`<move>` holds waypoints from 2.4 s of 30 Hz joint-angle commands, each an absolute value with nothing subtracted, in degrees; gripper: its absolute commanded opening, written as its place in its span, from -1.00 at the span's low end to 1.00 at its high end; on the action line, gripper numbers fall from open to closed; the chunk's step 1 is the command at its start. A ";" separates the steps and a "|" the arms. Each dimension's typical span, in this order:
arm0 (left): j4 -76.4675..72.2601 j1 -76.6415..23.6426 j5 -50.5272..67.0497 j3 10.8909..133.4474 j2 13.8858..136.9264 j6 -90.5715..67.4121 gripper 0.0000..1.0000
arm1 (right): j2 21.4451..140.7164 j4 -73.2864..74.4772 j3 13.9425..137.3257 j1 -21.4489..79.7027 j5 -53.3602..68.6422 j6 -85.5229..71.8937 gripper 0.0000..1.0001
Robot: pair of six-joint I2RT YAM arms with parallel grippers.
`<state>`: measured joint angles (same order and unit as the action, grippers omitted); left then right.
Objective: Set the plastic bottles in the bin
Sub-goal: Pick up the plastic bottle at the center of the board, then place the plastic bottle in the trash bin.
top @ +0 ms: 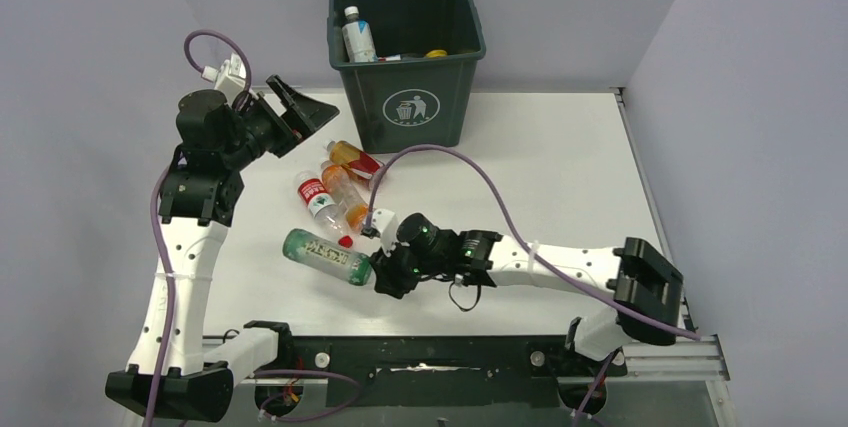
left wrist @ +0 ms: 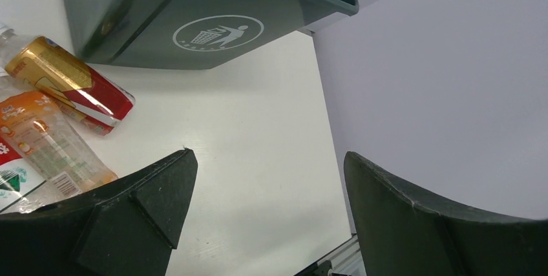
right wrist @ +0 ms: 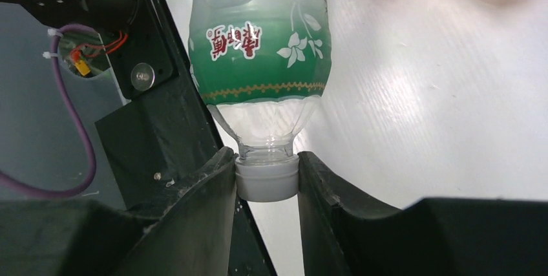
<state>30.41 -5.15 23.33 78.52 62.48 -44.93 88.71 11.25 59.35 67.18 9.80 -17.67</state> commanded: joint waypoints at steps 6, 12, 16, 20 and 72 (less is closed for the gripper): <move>21.31 -4.92 28.20 81.88 64.02 -49.92 0.70 | 71.94 18.77 57.12 65.83 -3.35 -20.14 -0.52; 10.92 -4.92 33.41 78.42 65.57 -57.45 0.70 | 65.49 22.42 56.77 59.38 -6.92 -21.62 -0.52; 6.09 -4.92 35.00 75.84 66.21 -61.59 0.70 | 62.30 23.90 57.46 55.89 -9.47 -21.99 -0.49; 2.19 -4.98 36.63 73.54 66.72 -64.77 0.70 | 60.38 24.52 59.46 55.26 -11.36 -21.50 -0.48; -1.18 -25.18 20.48 69.38 73.48 -63.92 0.02 | 59.88 22.02 67.95 54.70 -11.95 -20.84 0.30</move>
<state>0.05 -25.32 22.22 64.47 72.03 -67.00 63.00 25.28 67.48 54.78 -11.38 -20.47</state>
